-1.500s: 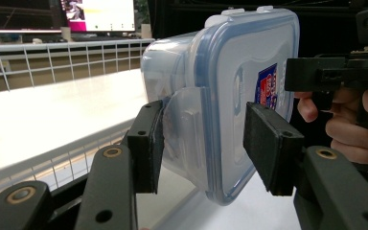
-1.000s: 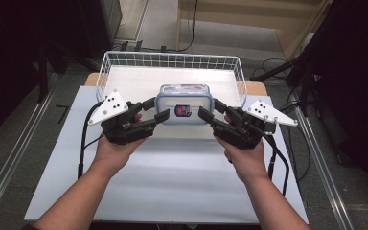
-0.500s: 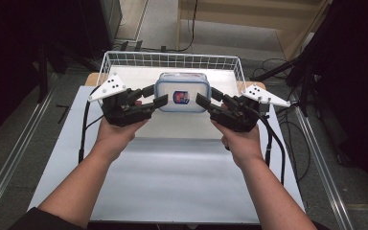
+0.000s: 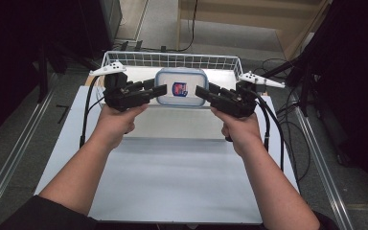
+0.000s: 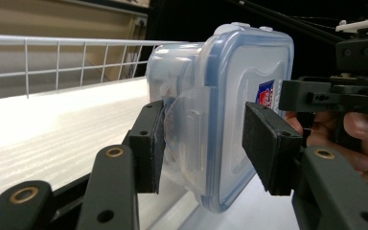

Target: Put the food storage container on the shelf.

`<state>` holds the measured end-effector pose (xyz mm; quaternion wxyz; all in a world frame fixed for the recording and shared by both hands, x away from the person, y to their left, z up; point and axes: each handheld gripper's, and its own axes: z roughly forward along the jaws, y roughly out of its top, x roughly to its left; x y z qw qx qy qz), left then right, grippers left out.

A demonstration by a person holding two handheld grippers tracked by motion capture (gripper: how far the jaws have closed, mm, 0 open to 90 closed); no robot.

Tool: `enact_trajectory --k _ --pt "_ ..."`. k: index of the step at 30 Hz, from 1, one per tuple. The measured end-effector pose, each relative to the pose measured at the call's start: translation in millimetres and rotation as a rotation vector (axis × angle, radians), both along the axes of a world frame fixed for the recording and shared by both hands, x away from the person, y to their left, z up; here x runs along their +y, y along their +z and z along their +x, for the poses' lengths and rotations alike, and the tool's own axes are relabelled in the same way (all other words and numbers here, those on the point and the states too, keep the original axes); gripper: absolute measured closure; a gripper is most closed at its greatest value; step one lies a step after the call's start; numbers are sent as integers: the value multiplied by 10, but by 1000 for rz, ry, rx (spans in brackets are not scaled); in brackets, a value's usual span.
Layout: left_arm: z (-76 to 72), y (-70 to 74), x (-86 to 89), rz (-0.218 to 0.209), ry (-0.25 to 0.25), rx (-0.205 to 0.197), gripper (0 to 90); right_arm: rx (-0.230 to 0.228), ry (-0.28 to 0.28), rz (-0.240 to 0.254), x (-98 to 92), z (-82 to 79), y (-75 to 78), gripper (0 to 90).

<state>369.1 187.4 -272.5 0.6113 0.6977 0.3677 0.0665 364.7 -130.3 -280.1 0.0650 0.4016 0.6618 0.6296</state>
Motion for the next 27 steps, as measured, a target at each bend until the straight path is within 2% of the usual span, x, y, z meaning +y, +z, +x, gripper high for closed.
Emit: enact_trajectory --k 3,6,10,14,18,21,27 --pt "36 0 21 -8 -2 23 520 31 21 8 -4 49 14 528" --pt "91 -16 55 -40 -10 67 521 72 36 13 -5 102 23 537" --pt "137 -24 70 -42 -18 107 521 103 52 11 -10 150 33 542" --pt "178 -22 92 -84 -37 145 543 137 57 29 -39 191 31 542" --pt "213 -2 72 -76 -38 172 548 164 67 48 -77 240 22 543" --pt "257 -1 69 -90 -42 216 554 211 79 62 -105 291 12 544" --pt "308 -27 48 -88 -41 265 554 266 84 65 -136 365 -1 545"
